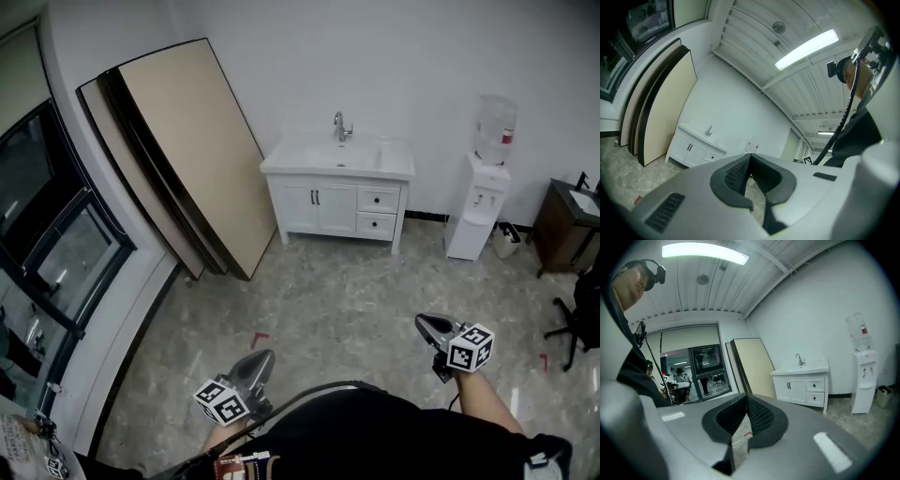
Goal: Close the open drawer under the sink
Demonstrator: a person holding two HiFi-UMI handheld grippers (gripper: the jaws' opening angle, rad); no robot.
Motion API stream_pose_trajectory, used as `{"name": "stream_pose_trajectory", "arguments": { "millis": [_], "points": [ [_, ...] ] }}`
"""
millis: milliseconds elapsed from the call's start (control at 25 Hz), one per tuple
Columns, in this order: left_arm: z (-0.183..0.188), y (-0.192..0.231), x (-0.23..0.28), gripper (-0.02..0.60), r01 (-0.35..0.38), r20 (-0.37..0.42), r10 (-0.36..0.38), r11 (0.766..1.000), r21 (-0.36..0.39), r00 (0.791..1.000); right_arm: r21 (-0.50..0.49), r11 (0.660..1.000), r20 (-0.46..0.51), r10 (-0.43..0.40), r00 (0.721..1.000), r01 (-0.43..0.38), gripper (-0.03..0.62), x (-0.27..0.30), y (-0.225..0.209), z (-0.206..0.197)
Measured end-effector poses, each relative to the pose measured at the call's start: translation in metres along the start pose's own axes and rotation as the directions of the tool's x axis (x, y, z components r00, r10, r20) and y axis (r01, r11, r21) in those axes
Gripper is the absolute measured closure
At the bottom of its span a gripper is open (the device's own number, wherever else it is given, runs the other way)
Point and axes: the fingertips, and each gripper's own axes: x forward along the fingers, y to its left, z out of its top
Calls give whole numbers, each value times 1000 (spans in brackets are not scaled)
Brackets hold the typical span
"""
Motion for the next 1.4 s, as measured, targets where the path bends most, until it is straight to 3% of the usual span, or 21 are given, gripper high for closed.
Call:
{"name": "stream_pose_trajectory", "arguments": {
  "millis": [240,360,720,1000,1160,1400],
  "points": [
    [63,86,-6,581,58,-16,-57,996,61,998,-18,999,36,-29,999,30,592,94,27,34],
    [86,127,-10,581,49,-19,-48,997,57,999,-26,999,41,-31,999,32,592,141,36,43],
    [110,214,-19,581,0,-25,0,1000,22,1000,-17,1000,-10,-12,1000,11,592,237,37,49],
    [115,249,15,581,-36,-19,36,999,5,999,-5,1000,-20,26,999,-26,592,286,-5,58],
    [126,262,61,581,-74,11,74,997,24,997,-10,998,-8,56,998,-56,592,309,-57,73],
    [151,261,147,581,-102,46,100,994,48,994,-41,995,9,94,996,-93,592,332,-141,126]
  ]
}}
